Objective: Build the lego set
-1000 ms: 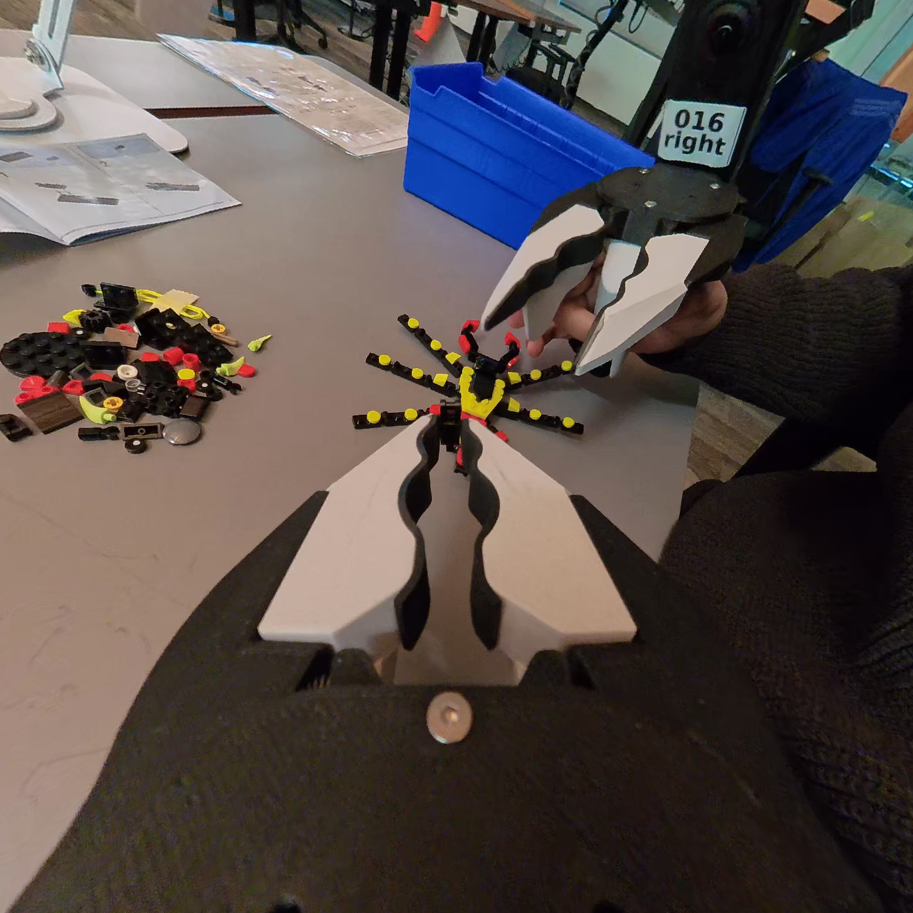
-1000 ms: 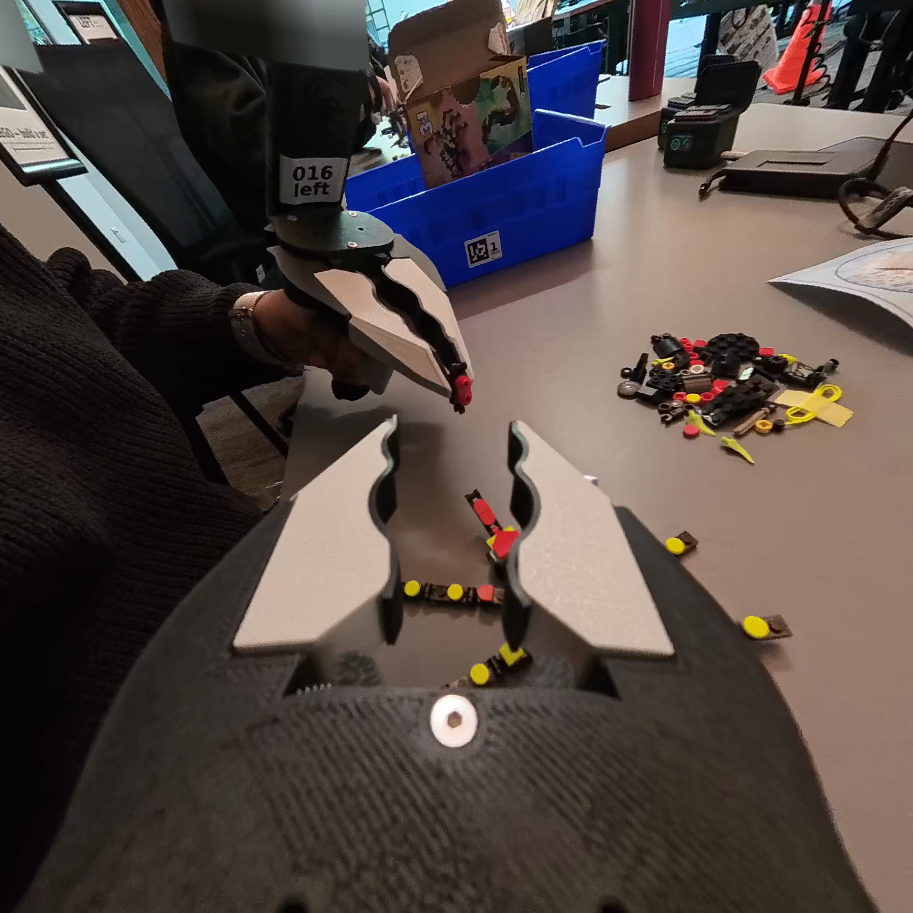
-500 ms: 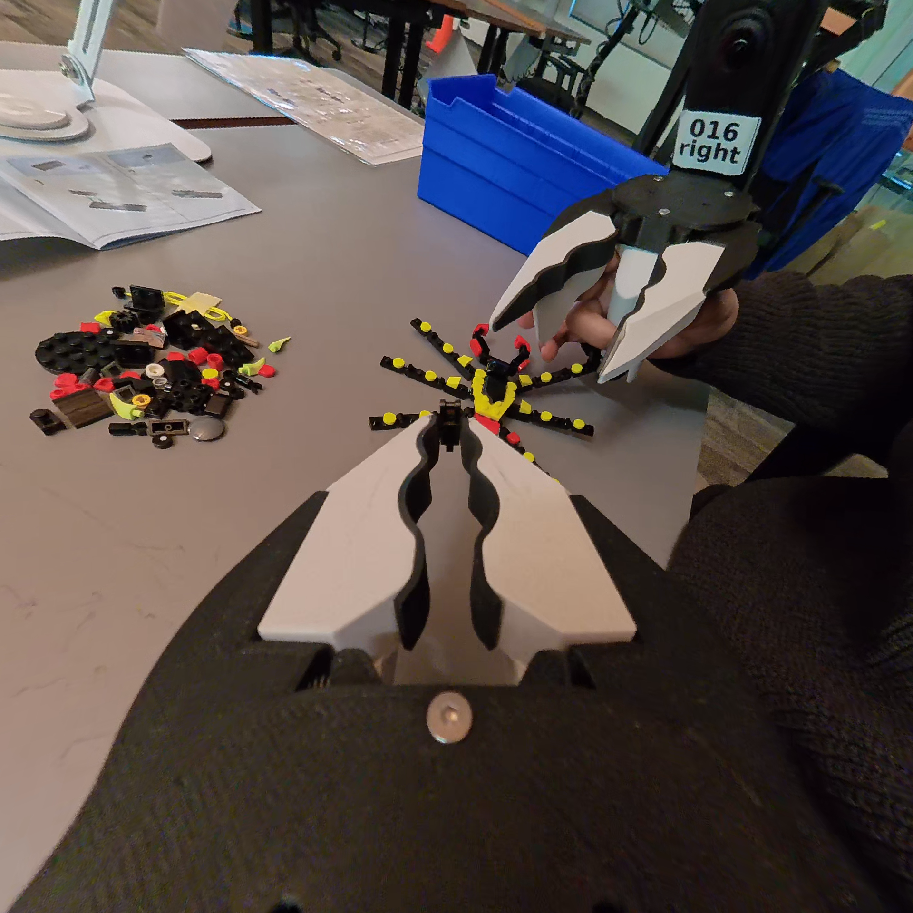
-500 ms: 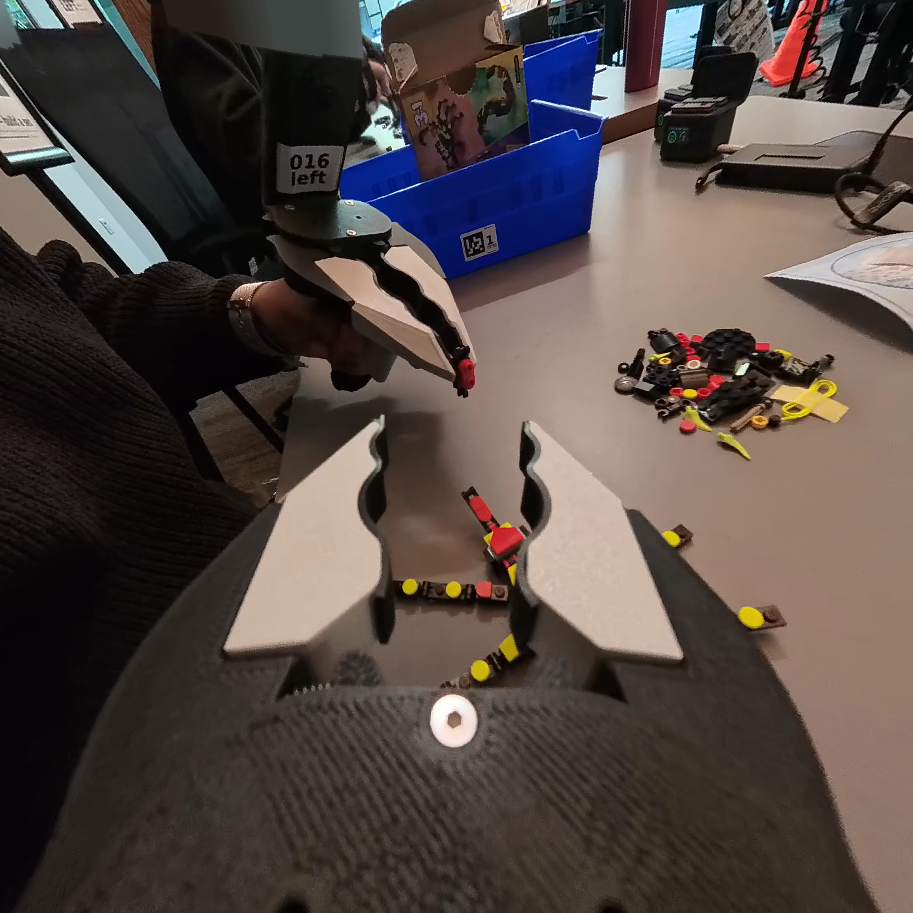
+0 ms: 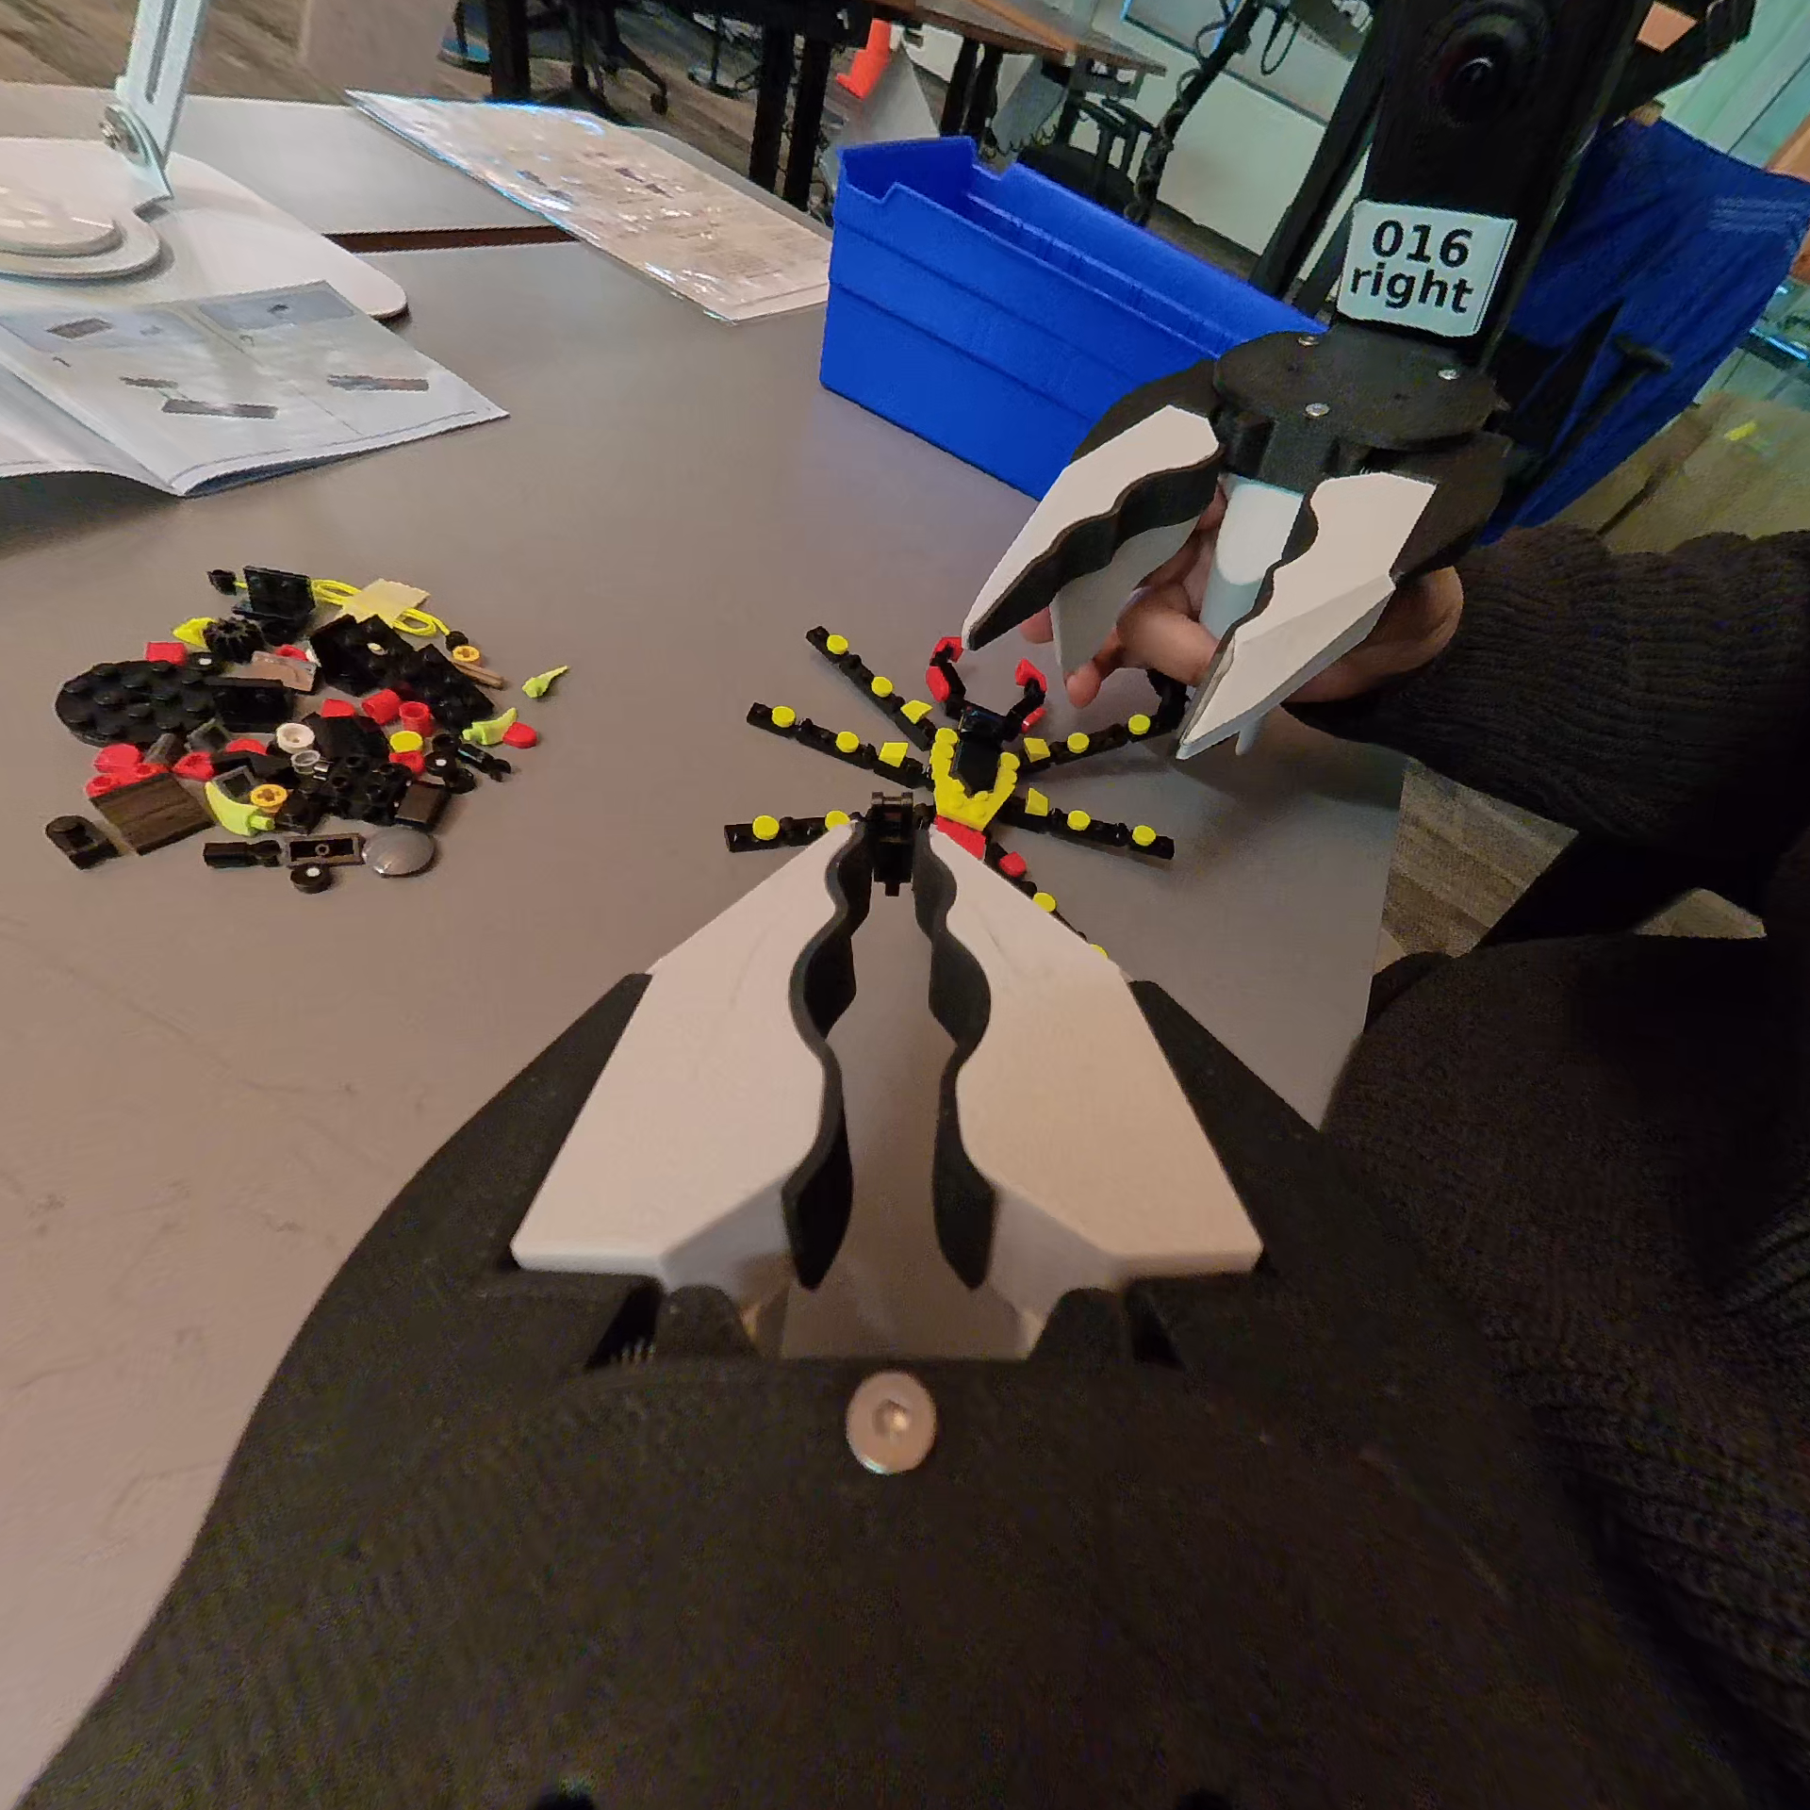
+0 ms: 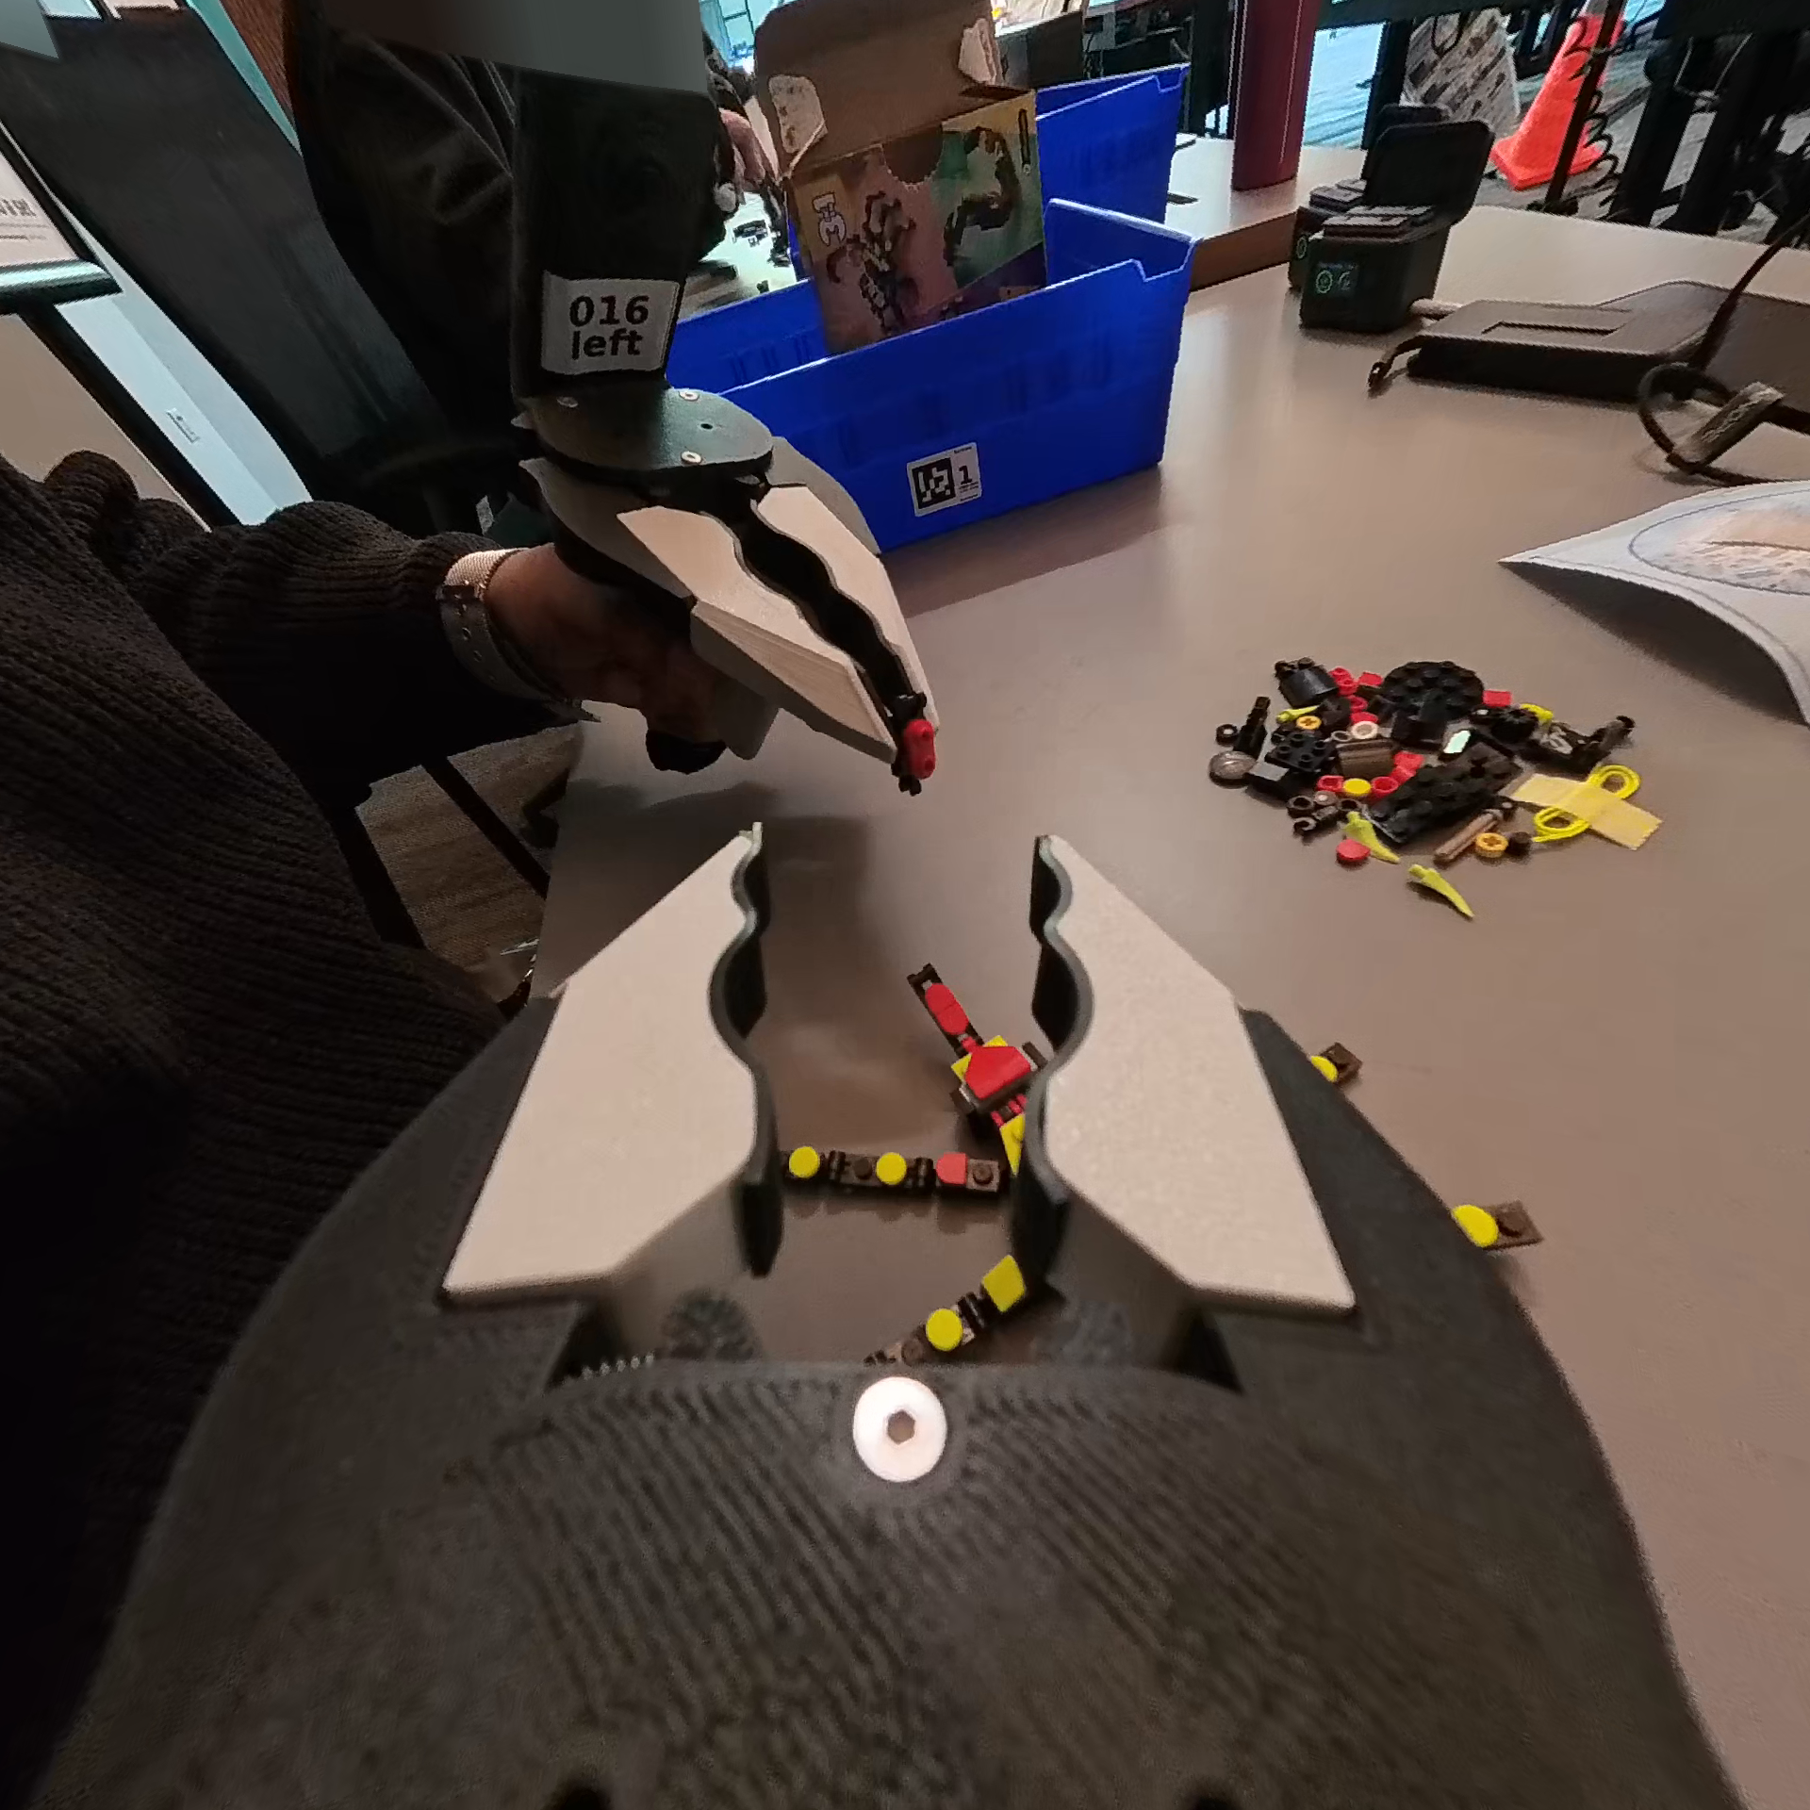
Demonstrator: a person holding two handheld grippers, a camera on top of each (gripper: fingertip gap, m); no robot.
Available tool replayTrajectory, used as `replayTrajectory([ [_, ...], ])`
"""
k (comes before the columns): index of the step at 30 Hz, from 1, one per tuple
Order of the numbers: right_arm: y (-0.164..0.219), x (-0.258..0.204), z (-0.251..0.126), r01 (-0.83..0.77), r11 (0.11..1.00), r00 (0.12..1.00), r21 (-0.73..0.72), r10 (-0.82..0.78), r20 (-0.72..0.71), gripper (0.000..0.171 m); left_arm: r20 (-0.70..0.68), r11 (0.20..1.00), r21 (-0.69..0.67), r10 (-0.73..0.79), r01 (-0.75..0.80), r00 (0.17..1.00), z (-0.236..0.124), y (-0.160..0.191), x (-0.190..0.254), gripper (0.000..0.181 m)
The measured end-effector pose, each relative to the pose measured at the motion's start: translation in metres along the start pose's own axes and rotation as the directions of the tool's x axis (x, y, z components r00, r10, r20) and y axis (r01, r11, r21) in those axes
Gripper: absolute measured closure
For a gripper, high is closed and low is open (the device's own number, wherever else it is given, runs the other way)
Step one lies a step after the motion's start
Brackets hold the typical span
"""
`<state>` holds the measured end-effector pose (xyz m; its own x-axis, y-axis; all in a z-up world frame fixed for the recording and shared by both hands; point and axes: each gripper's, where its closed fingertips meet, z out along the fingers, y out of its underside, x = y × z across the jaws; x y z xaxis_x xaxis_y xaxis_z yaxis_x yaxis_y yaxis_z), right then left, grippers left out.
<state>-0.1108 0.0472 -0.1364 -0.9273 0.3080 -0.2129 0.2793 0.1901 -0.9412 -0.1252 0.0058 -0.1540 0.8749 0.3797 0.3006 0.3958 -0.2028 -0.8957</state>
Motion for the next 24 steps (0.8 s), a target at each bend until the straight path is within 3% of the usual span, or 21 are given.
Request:
replayTrajectory([
  [24,-0.0020,-0.0001,0.0000,0.007,1.000,1.000,0.013,-0.007,0.002,0.113,-0.004,1.000,-0.005,0.004,-0.004,1.000,0.0009,0.0005,0.0016,0.176],
])
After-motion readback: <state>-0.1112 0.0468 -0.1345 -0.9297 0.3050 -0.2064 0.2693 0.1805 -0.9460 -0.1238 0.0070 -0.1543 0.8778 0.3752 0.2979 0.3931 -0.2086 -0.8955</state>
